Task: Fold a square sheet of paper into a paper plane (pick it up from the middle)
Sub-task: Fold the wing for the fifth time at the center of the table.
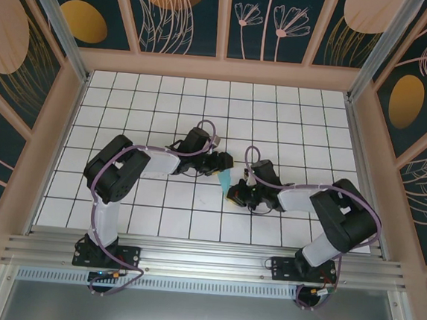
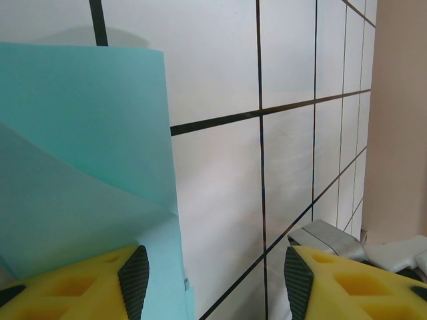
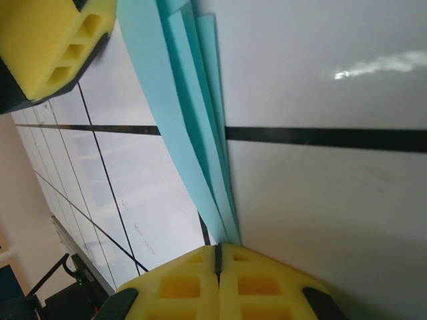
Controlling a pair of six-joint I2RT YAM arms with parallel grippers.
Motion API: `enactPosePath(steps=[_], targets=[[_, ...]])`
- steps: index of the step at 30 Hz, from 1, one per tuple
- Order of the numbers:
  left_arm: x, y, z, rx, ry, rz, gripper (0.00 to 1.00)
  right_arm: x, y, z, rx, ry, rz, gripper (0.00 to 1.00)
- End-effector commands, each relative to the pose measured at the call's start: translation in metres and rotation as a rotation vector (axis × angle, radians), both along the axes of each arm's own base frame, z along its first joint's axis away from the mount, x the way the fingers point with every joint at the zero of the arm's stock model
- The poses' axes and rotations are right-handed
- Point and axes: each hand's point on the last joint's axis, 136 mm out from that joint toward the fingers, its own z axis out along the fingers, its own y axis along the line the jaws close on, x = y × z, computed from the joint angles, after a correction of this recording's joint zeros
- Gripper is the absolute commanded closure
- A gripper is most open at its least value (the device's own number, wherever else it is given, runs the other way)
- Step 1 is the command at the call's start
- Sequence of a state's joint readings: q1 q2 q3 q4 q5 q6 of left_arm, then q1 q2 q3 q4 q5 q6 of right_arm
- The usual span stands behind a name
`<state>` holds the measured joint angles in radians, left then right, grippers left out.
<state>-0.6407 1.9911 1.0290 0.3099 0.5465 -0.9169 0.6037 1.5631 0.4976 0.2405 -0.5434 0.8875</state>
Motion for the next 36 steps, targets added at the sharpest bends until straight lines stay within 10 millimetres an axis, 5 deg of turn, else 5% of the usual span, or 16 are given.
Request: enactPosePath(steps=[1,5,9,16,22,27,36], targets=[[-0.004,0.010,-0.032,0.082,0.045,0.004,0.41,-0.008,-0.004,0.006,-0.037,0.017,0.013,0.95],[-0.005,0.010,-0.033,0.083,0.049,0.001,0.41,0.019,0.012,0.038,0.042,-0.086,-0.016,0.94],[-0.005,0.009,-0.034,0.083,0.052,-0.002,0.41,0.036,0.025,0.048,0.104,-0.118,-0.041,0.94],[-0.005,0.008,-0.033,0.081,0.056,-0.004,0.41,0.051,0.034,0.026,0.093,-0.081,-0.059,0.94],[-0.003,0.006,-0.025,0.073,0.036,-0.014,0.41,0.036,0.011,-0.020,-0.031,0.004,-0.081,0.97],[0.008,-0.003,0.006,0.035,-0.058,-0.048,0.39,0.009,-0.009,-0.049,-0.118,0.090,-0.049,1.00],[0.031,0.006,0.078,-0.005,-0.240,-0.006,0.36,-0.008,-0.015,-0.056,-0.111,0.104,0.021,1.00]])
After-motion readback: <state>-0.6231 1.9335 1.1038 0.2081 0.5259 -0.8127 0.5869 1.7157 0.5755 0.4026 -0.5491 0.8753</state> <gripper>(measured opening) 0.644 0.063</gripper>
